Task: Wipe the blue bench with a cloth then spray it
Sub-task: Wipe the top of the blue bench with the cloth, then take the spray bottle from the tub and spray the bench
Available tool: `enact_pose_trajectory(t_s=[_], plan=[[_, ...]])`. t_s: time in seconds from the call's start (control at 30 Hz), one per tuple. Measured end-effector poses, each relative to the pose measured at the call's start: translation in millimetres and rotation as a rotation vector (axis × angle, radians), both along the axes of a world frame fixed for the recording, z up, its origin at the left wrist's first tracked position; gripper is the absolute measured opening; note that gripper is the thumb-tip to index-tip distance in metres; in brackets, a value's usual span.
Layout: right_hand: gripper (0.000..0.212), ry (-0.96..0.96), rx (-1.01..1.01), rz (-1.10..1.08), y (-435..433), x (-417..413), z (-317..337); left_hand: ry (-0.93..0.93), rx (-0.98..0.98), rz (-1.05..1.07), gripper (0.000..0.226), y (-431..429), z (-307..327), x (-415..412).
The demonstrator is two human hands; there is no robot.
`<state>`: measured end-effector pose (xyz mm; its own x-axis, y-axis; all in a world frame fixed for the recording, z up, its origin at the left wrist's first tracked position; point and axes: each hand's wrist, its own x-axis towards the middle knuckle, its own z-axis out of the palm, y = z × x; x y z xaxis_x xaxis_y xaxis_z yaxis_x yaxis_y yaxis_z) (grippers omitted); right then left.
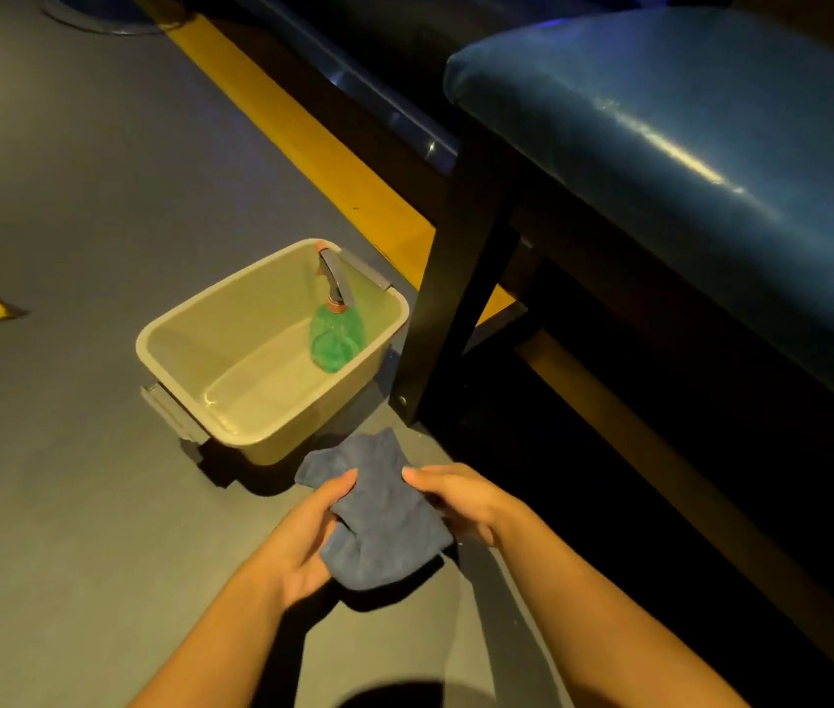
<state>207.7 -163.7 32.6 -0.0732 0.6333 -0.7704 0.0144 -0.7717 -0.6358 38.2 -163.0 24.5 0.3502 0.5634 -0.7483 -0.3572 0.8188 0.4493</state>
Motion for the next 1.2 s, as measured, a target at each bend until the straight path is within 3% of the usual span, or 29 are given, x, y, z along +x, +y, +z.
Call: enact_pose_trajectory(t_s=[0.1, 0.2, 0.3, 0.43, 0.5, 0.57, 0.73, 0.8, 0.87, 0.93, 0.97, 1.1, 1.17, 1.2], plan=[[0.004, -0.163, 0.120, -0.001, 8, -1, -25, 0.044, 0.049, 0.032, 0.026, 2, -15, -8], [0.006, -0.383, 0.258, 0.101, 13, -12, -38, 0.038, 0.042, 0.138, 0.016, 2, -30, -12], [0.005, -0.539, 0.306, 0.145, 11, -22, -59, 0.215, 0.016, 0.119, 0.005, -5, -36, -6], [0.007, -0.692, 0.244, 0.120, 6, -24, -73, 0.376, -0.037, 0.083, 0.036, -13, -59, -3], [0.012, -0.688, 0.190, 0.099, 3, -25, -78, 0.618, -0.006, 0.013, 0.048, -15, -67, 2], [0.003, -0.804, 0.224, 0.189, 1, -28, -85, 0.849, -0.020, -0.127, 0.052, -17, -65, 9], [0.042, -1.240, 0.461, 0.480, -6, -47, -87, 1.115, 0.077, -0.164, 0.063, -21, -58, 23], [0.055, -1.243, 0.512, 0.615, -14, -51, -87, 1.349, 0.275, -0.317, 0.073, -29, -57, 24], [0.058, -1.255, 0.531, 0.671, -24, -47, -98, 1.496, 0.599, -0.451, 0.081, -33, -61, 23], [0.065, -1.133, 0.460, 0.737, -32, -43, -102, 1.543, 0.808, -0.818, 0.080, -36, -68, 18], [0.066, -1.088, 0.451, 0.744, -34, -41, -101, 1.532, 0.831, -0.964, 0.074, -38, -71, 15], [0.059, -1.002, 0.358, 0.825, -23, -39, -79, 1.444, 0.697, -1.184, 0.065, -35, -69, 11], [0.054, -0.919, 0.404, 0.662, -11, -39, -60, 1.352, 0.724, -1.154, 0.060, -23, -51, 12], [0.051, -0.878, 0.484, 0.542, -2, -40, -46, 1.297, 0.821, -0.972, 0.056, -15, -39, 12]])
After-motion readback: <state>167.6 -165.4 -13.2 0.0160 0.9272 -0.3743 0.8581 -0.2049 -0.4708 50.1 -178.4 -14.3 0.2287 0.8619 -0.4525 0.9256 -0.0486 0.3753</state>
